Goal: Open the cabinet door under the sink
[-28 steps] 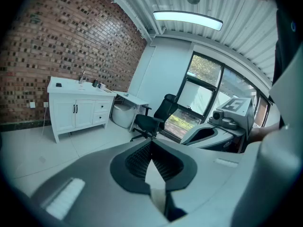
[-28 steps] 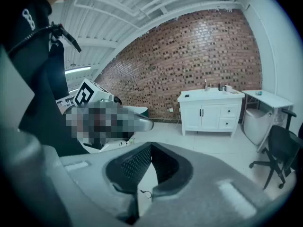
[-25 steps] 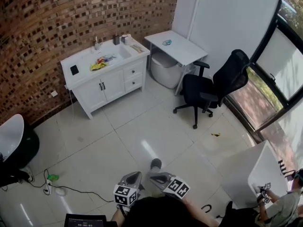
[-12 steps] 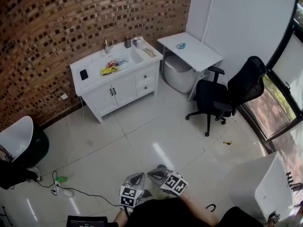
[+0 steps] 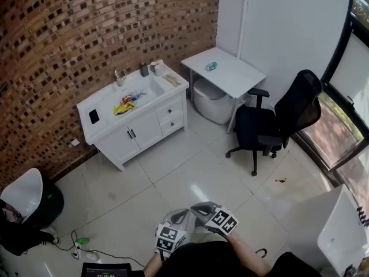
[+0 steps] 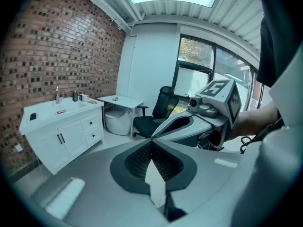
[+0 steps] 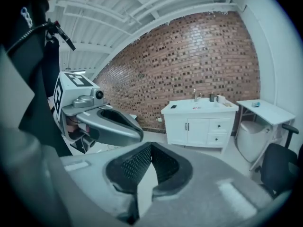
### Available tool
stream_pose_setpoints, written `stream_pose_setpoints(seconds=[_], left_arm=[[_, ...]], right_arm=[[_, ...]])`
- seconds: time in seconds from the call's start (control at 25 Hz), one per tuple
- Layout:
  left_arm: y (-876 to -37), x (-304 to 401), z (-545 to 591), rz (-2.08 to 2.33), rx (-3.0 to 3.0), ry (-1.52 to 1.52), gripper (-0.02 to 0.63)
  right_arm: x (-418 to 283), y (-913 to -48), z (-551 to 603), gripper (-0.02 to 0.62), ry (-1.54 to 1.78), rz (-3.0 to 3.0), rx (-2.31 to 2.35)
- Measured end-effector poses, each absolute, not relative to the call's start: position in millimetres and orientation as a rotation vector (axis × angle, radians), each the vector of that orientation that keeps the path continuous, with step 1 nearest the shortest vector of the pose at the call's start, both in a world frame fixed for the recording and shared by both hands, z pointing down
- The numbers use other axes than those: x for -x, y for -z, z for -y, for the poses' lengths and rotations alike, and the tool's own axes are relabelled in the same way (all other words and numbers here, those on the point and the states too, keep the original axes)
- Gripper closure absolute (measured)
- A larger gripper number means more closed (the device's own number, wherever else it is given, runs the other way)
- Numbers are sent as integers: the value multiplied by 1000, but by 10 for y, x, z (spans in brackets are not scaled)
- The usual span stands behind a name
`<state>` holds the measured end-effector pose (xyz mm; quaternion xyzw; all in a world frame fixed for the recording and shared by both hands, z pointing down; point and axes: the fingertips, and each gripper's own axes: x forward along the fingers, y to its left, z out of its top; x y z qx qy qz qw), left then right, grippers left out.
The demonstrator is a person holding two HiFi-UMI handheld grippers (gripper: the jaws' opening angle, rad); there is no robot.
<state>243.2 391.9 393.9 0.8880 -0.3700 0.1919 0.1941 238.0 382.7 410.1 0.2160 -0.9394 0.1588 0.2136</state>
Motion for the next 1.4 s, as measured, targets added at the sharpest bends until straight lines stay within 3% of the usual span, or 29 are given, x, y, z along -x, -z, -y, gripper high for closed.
stream_pose_setpoints(seconds=[0.36,0.68,1.4], left_arm=[[-3961,-2963,-3479,1000,-2499,-587,591],[-4128,-2969,-3387,1016,-2413,-600,591],[-4338,-1566,-1661,1136,-2280,-475,591]], right_arm=[[-2982,-4053,-3231,603,-467,2656,-710],[-3016,-4271,-3060,603,-545,2630,-638],[-1622,-4276,-1691,603,-476,2591,-415]])
